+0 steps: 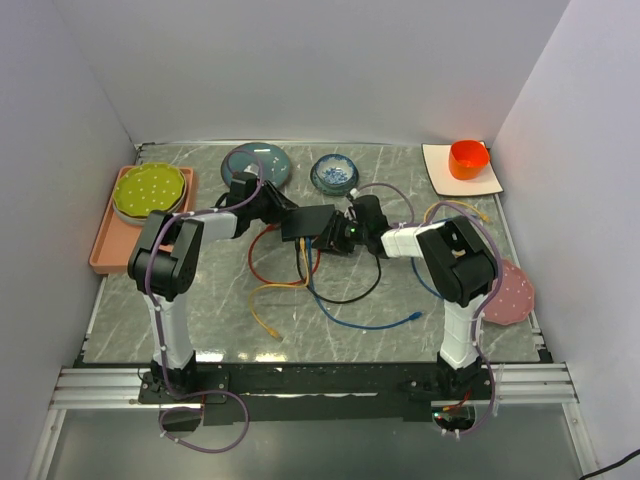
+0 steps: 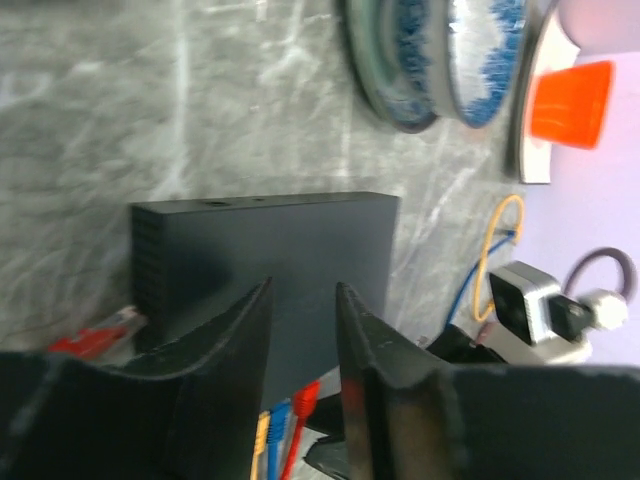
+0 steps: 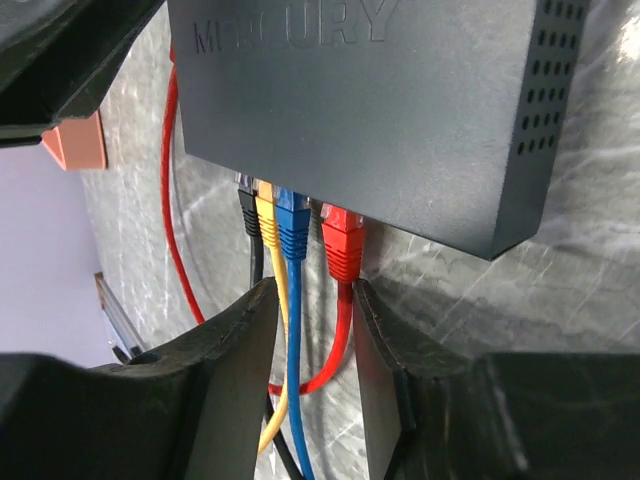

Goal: Pull the plug from the switch port

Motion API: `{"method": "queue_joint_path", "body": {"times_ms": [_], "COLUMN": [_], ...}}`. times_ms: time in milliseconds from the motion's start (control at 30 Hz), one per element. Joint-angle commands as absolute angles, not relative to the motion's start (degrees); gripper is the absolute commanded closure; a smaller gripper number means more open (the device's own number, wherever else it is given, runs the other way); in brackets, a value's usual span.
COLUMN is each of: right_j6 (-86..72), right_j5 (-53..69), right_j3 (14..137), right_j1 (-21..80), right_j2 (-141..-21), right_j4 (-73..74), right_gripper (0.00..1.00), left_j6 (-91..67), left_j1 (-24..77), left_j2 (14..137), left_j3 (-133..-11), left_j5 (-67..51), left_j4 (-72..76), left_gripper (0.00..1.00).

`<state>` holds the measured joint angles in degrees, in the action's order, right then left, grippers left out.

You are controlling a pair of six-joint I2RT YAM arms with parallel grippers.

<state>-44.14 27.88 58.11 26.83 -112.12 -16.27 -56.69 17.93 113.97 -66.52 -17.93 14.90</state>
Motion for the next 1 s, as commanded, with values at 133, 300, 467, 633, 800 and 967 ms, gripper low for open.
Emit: {"method": "queue_joint_path", "body": {"times_ms": [133, 300, 467, 633, 800, 967], "right_j6": [-46.4, -47.9, -48.3, -49.0, -50.2, -51.5], "right_j5": [27.3, 25.5, 24.3, 24.4, 24.1, 24.2], "right_j3": [59.6, 58.8, 59.6, 61.4, 61.7, 62.5], "right_j1": [25.0, 24.5, 24.3, 24.2, 24.2, 24.2], "right_j2": [-113.2, -112.9, -113.0, -115.0, -115.8, -116.7], "right_j4": [-20.0, -20.0, -18.7, -18.7, -20.0, -21.0], "right_gripper": [0.54, 0.54, 0.54, 0.55, 0.56, 0.59], "left_j6": [-56.2, -56.9, -57.0, -57.6, -57.6, -57.5], "left_j1": [17.7, 17.7, 17.8, 18.2, 18.5, 18.6], "left_j2": [112.8, 115.0, 117.4, 119.2, 119.9, 120.1], "left_j3": [-66.9, -68.4, -71.1, -71.4, -71.3, -70.8], "left_j5": [-22.2, -24.4, -25.7, -26.5, -26.4, -26.1], "left_j4": [21.4, 21.8, 20.2, 20.0, 19.3, 19.0], "left_gripper": [0.52, 0.52, 0.53, 0.55, 0.57, 0.59]}}
